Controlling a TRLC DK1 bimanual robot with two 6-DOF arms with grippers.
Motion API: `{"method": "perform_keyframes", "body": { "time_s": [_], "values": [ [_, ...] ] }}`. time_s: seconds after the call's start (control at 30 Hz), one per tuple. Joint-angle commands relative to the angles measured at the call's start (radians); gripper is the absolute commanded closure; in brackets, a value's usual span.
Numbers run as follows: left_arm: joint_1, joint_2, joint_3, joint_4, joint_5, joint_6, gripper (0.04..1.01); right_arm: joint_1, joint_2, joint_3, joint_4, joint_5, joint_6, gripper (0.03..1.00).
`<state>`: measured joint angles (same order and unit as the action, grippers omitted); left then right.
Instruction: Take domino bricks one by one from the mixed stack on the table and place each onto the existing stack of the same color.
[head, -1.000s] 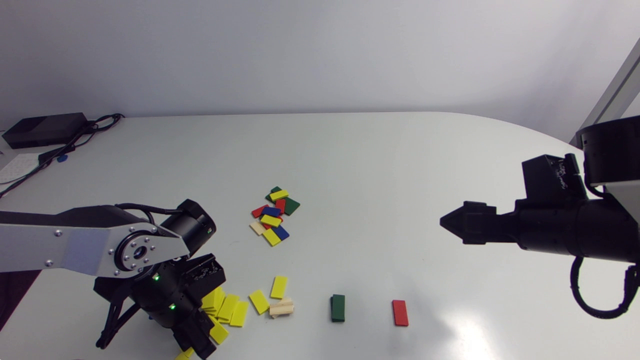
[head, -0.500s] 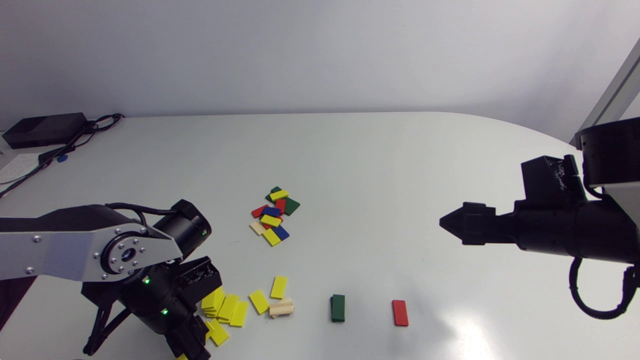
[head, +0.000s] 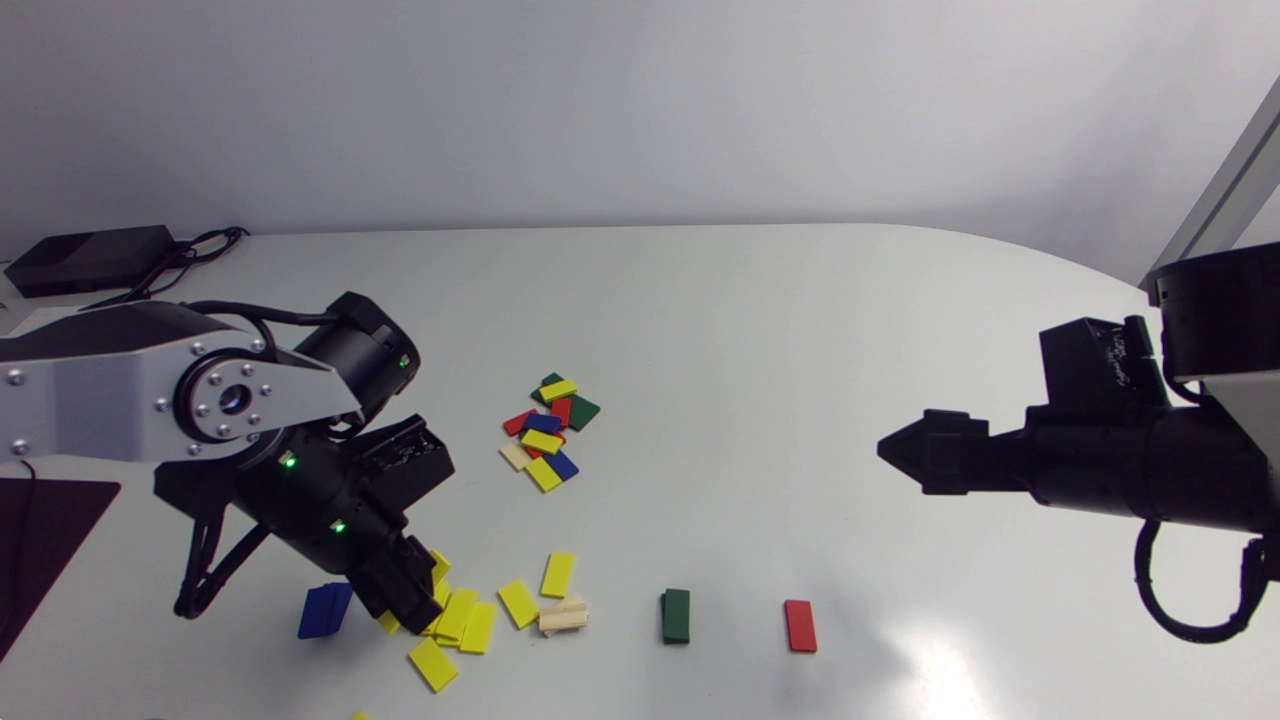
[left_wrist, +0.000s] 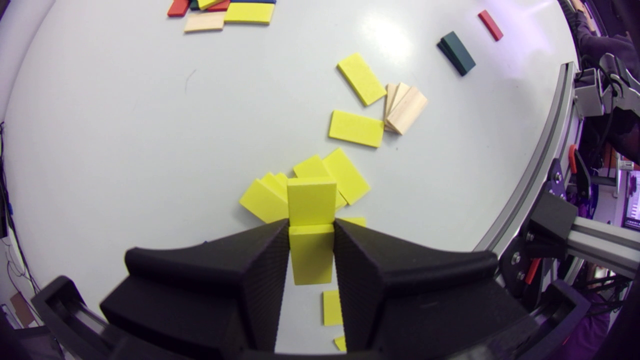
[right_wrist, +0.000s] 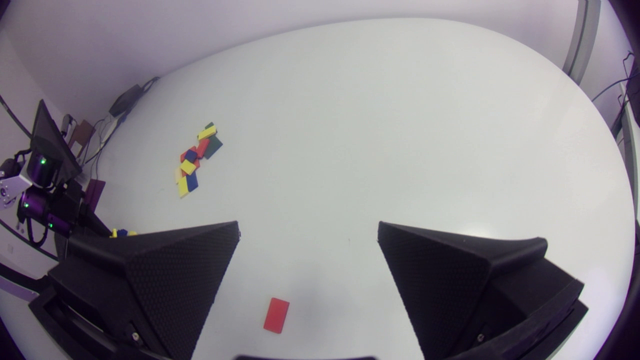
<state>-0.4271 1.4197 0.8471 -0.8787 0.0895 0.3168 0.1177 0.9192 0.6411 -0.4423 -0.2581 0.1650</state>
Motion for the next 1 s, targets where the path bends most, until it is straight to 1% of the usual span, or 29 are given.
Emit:
{"method": "perform_keyframes", "body": {
  "time_s": [0.0, 0.1, 0.27, 0.33, 0.43, 0.5, 0.67, 0.97],
  "values": [
    [0.007, 0.071, 0.035, -0.008, -0.011, -0.008, 0.810, 0.003, -0.003, -0.026, 0.005, 0.003, 0.013, 0.062],
    [0.022, 0.117, 0.053, 0.003, -0.011, 0.001, 0.810, 0.003, -0.002, -0.027, 0.008, 0.003, 0.013, 0.062],
    [0.019, 0.159, 0.084, 0.020, -0.017, 0.001, 0.808, 0.003, 0.003, -0.027, 0.011, 0.005, 0.008, 0.062],
    [0.002, 0.180, 0.090, 0.023, -0.017, -0.004, 0.808, 0.003, 0.007, -0.029, 0.013, 0.005, 0.008, 0.062],
    [-0.042, 0.212, 0.095, 0.034, -0.017, -0.030, 0.808, 0.003, 0.020, -0.031, 0.016, 0.006, 0.008, 0.062],
    [-0.058, 0.228, 0.102, 0.034, -0.014, -0.036, 0.808, 0.003, 0.021, -0.032, 0.017, 0.006, 0.008, 0.062],
    [-0.058, 0.268, 0.107, 0.035, 0.000, -0.047, 0.800, 0.003, 0.020, -0.031, 0.017, 0.008, 0.007, 0.062],
    [-0.053, 0.262, 0.098, 0.037, 0.001, -0.061, 0.780, 0.007, 0.023, -0.035, 0.028, 0.008, 0.010, 0.062]
  ]
}}
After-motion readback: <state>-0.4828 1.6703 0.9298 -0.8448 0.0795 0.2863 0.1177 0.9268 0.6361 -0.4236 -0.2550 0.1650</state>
